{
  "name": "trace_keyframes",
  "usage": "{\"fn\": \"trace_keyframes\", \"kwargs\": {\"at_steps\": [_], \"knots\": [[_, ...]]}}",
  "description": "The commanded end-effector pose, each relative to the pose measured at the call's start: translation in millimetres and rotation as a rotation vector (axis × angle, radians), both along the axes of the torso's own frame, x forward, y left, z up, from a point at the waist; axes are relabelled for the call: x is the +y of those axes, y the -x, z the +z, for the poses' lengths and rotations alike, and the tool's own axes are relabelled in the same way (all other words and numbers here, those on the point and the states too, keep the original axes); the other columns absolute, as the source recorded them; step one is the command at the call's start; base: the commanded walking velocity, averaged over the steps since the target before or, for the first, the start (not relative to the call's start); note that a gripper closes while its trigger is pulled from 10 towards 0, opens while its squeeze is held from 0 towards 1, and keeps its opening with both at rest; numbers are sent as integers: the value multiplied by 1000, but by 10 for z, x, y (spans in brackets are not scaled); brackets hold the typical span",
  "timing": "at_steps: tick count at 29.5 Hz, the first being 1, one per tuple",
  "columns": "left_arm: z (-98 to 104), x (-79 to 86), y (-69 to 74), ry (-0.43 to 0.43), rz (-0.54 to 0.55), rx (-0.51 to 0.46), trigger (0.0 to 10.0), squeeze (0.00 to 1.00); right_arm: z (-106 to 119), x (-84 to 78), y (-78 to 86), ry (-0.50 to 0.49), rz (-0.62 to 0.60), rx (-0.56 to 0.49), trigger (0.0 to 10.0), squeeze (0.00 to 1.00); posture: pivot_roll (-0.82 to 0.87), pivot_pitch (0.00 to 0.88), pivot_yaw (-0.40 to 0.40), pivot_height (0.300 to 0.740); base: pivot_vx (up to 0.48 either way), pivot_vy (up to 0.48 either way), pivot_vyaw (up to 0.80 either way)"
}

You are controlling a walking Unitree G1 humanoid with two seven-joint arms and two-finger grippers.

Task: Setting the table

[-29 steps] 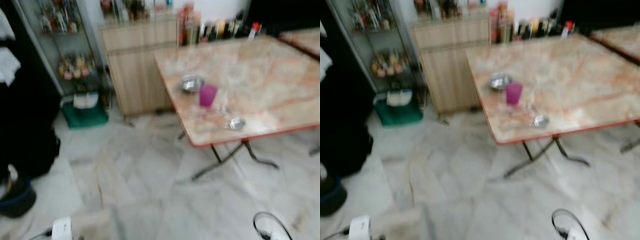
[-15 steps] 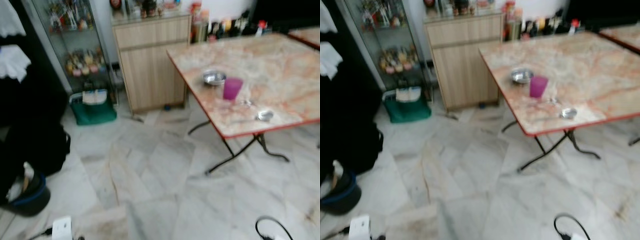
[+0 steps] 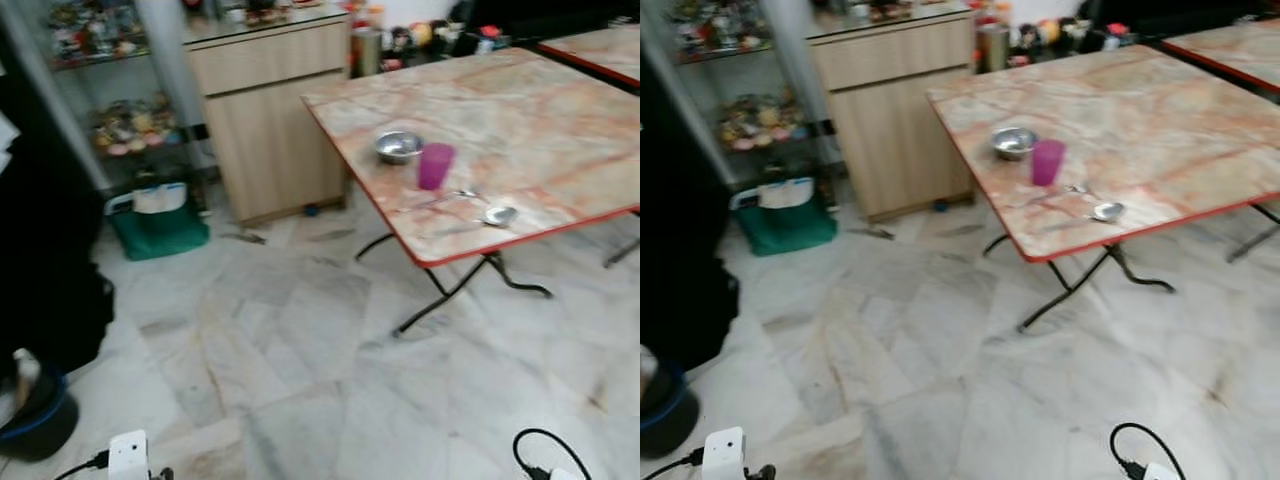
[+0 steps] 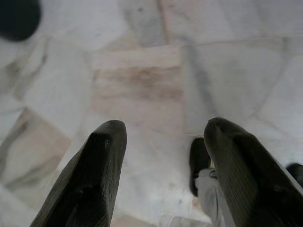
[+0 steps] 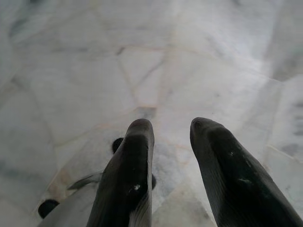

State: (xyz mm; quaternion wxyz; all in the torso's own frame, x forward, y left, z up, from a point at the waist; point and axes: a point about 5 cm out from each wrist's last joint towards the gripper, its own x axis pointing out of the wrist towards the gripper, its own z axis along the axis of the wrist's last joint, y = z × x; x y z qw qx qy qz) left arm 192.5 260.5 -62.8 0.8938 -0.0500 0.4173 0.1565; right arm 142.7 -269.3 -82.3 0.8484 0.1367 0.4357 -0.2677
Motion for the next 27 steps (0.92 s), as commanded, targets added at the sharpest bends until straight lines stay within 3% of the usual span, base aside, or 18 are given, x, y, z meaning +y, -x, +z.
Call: {"fn": "trace_keyframes", "kwargs": {"at_steps": [1,23,27], "knots": [[-15,17,38,-11,-6,16,10000,0,-18,9,35,-9,-5,13,10000,0,26,60,71,740,0,0,-800],[-14,17,34,-34,-40,33,10000,0,-17,6,35,-7,7,20,10000,0,27,54,69,740,0,0,-800],[-13,18,32,-38,-44,33,10000,0,-18,7,35,-8,8,21,10000,0,28,52,69,740,0,-326,-800]]}}
